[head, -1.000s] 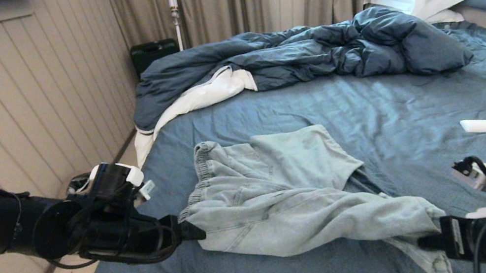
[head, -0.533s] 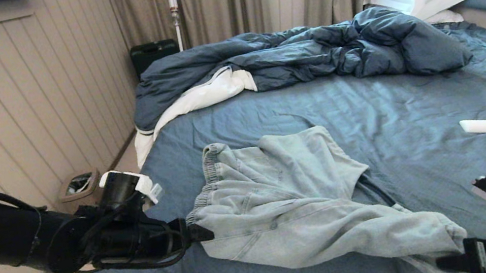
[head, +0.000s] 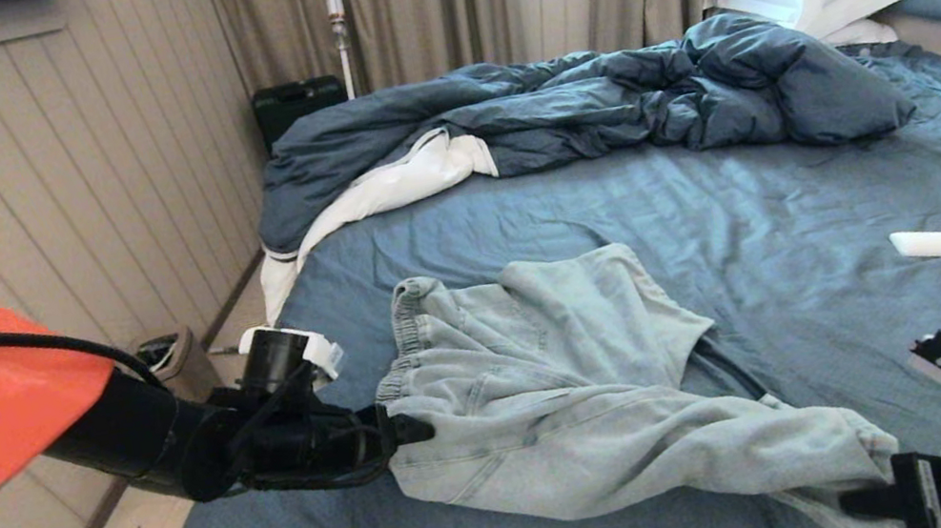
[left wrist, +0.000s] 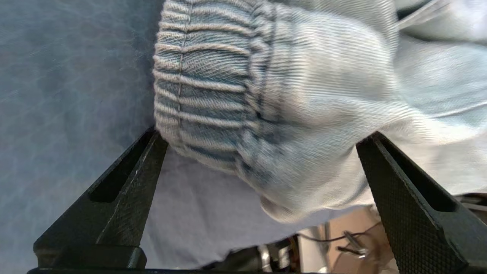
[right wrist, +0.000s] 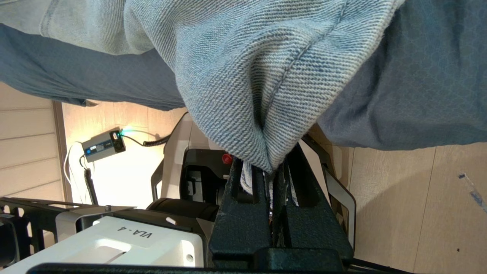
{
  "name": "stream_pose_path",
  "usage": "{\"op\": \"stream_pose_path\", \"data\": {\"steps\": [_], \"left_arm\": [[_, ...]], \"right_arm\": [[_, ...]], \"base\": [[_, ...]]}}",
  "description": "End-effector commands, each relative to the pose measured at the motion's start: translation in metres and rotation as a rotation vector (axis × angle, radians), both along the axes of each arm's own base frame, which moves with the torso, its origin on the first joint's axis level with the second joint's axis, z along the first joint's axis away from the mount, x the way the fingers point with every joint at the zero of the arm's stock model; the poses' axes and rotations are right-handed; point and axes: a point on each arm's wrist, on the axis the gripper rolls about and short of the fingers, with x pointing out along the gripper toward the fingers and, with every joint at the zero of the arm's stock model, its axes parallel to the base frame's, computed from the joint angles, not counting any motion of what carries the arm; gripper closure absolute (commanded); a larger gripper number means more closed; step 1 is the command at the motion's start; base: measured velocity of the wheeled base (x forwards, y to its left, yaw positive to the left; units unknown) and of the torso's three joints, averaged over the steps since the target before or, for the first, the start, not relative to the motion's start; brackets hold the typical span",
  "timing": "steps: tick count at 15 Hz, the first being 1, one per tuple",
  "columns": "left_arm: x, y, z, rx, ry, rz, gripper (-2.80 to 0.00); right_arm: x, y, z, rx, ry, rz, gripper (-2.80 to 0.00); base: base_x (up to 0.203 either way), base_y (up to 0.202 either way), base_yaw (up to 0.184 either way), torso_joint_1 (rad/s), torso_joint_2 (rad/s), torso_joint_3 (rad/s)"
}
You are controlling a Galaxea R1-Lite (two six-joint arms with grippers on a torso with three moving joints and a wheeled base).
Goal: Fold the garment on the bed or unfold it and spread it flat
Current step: Fold the blue shorts
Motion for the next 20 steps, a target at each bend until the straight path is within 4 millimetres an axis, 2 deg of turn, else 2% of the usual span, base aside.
{"op": "stream_pose_path", "data": {"steps": [1, 2, 3, 6, 10, 13, 17, 20], "left_arm": [[0.003, -0.001, -0.01, 0.012, 0.017, -0.009, -2.8], [0.003, -0.003, -0.011, 0.015, 0.013, -0.019, -2.8], [0.002, -0.005, -0.01, 0.015, 0.011, -0.027, 0.0], [-0.003, -0.008, -0.005, 0.01, 0.005, -0.037, 0.0], [-0.022, 0.003, 0.006, 0.006, 0.008, -0.034, 0.0], [-0.027, 0.004, 0.018, -0.01, -0.005, -0.033, 0.0], [-0.045, 0.012, 0.034, -0.004, 0.003, -0.033, 0.0], [-0.064, 0.021, 0.049, 0.018, 0.048, -0.035, 0.0]], "right_arm": [[0.001, 0.0, -0.001, 0.001, 0.005, -0.001, 0.0], [0.001, 0.0, -0.001, 0.001, 0.008, -0.001, 0.0], [0.002, 0.001, -0.002, 0.0, 0.014, -0.001, 0.0], [0.002, 0.001, -0.002, 0.0, 0.015, -0.002, 0.0], [0.001, 0.0, -0.004, 0.0, 0.023, -0.005, 0.0], [-0.001, -0.001, -0.001, 0.006, 0.007, -0.01, 0.0], [-0.02, -0.006, 0.012, 0.031, -0.078, -0.011, 0.0], [-0.04, -0.011, 0.016, 0.02, -0.034, -0.011, 0.0]], "base": [[0.0, 0.0, 0.0, 0.0, 0.0, 0.0], [0.0, 0.0, 0.0, 0.0, 0.0, 0.0], [0.0, 0.0, 0.0, 0.0, 0.0, 0.0], [0.0, 0.0, 0.0, 0.0, 0.0, 0.0], [0.0, 0.0, 0.0, 0.0, 0.0, 0.0], [0.0, 0.0, 0.0, 0.0, 0.0, 0.0], [0.0, 0.0, 0.0, 0.0, 0.0, 0.0], [0.0, 0.0, 0.0, 0.0, 0.0, 0.0]]}}
